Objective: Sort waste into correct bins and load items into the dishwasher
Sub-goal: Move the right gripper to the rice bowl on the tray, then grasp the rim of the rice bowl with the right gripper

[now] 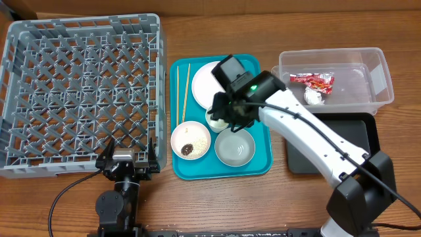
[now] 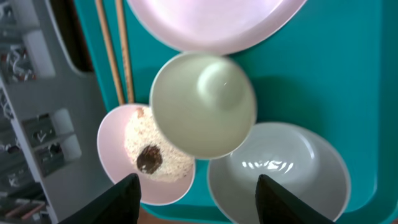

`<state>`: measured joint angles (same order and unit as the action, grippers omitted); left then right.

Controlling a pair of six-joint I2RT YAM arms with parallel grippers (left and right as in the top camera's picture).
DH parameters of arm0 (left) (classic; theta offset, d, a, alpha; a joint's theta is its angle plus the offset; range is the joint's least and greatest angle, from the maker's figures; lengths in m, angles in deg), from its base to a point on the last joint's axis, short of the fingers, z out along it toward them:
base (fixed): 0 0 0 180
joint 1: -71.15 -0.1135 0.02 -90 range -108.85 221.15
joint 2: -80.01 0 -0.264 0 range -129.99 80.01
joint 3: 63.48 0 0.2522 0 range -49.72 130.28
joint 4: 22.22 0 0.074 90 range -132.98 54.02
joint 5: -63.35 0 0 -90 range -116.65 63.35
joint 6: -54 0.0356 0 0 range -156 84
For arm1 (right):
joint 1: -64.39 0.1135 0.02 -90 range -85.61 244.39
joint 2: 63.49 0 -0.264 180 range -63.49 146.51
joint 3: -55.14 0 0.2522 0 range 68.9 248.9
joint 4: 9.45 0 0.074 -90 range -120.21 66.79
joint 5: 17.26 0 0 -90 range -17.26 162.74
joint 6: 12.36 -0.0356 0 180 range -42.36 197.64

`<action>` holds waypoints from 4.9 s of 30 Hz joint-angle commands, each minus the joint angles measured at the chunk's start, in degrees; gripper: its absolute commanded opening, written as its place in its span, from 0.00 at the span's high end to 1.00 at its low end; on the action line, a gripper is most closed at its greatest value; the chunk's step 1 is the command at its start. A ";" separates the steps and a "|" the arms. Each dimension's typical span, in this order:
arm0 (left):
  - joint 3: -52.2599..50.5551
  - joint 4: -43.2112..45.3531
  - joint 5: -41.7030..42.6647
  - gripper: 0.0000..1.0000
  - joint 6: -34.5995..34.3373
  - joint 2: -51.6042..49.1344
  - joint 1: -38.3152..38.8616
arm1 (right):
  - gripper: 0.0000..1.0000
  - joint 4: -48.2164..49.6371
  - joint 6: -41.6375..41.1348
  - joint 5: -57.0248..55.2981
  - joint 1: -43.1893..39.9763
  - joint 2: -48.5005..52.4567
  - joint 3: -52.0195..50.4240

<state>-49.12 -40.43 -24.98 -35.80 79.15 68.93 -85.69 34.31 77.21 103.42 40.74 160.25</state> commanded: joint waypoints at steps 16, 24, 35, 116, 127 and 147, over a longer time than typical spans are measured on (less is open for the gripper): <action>-0.33 0.02 -0.35 0.00 1.07 0.52 0.33 | 0.48 10.97 -26.05 -3.34 12.68 -0.26 -14.34; -0.33 0.04 -0.35 0.00 1.07 0.52 0.33 | 0.52 13.57 -27.43 -2.45 12.79 1.51 -15.23; -0.33 0.02 -0.35 0.00 1.07 0.52 0.33 | 0.61 15.89 -24.20 -1.99 13.62 1.57 -15.23; -0.33 0.02 -0.35 0.00 1.07 0.52 0.33 | 0.62 4.76 -5.18 -4.48 15.67 27.02 15.08; -0.33 0.02 -0.35 0.00 1.07 0.52 0.33 | 0.73 2.69 -1.79 -5.97 15.50 25.05 15.23; -0.33 0.02 -0.35 0.00 1.07 0.52 0.33 | 0.74 3.37 13.73 -10.51 15.52 23.47 15.67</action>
<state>-49.12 -40.45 -24.98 -35.80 79.15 68.93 -82.61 43.51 68.66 119.18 67.49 174.00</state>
